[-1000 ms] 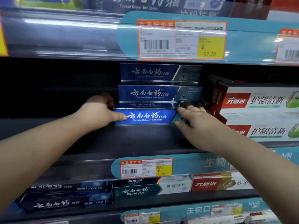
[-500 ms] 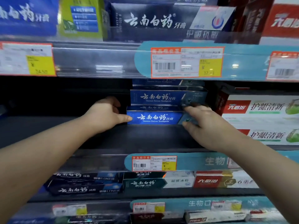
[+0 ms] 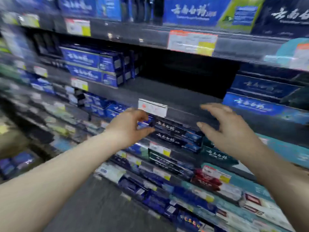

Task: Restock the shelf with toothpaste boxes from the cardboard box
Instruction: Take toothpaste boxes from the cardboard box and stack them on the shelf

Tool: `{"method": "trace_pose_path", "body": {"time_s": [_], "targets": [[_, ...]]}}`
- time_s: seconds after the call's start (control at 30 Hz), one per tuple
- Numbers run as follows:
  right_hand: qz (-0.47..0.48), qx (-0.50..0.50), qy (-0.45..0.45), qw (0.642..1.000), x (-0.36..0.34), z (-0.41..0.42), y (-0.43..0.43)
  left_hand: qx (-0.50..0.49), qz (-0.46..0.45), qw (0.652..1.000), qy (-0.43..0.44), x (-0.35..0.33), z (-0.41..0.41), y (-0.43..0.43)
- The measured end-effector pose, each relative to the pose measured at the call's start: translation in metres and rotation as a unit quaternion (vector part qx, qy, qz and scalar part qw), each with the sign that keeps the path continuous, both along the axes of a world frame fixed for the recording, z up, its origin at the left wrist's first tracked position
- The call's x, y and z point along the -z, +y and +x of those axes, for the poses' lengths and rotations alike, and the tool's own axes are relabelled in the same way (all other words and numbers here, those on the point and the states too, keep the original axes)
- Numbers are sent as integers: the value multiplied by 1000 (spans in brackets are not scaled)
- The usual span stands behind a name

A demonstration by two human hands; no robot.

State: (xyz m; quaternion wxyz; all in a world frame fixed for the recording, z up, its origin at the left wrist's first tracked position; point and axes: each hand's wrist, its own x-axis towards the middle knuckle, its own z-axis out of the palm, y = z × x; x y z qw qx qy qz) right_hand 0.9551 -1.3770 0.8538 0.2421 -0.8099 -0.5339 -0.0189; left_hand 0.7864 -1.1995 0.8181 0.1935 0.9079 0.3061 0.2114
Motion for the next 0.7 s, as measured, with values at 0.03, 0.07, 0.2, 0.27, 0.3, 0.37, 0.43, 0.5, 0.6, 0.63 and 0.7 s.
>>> {"method": "trace_pose_path", "body": {"time_s": [0.03,0.07,0.2,0.27,0.3,0.37,0.43,0.5,0.6,0.63,0.7], "targets": [[-10,-13,4,1000,5,-16,11,-19,-5,999,28,9,-23,10],[-19,-20,8,1000,9,-29,20,-31,-11,998,59,17,-41,19],[-77,-78,51,993,33,-117,80,-115,-55,983,132,42,-163,54],[-93,-105,53,989,44,-168,112,-147,-59,978,137,56,-231,71],[-99,-118,49,987,49,-194,128,-166,-62,974,142,61,-265,79],[-117,-135,61,982,60,-247,160,-208,-73,962,159,72,-335,96],[-139,-151,77,976,71,-298,188,-253,-88,946,181,81,-400,112],[-161,-168,91,968,82,-345,216,-286,-97,932,199,88,-456,126],[-186,-188,115,957,96,-401,253,-325,-129,915,202,98,-521,142],[-194,-195,117,954,101,-416,266,-335,-138,910,200,102,-538,147],[-206,-210,120,948,110,-442,292,-354,-151,903,190,114,-570,160]]}}
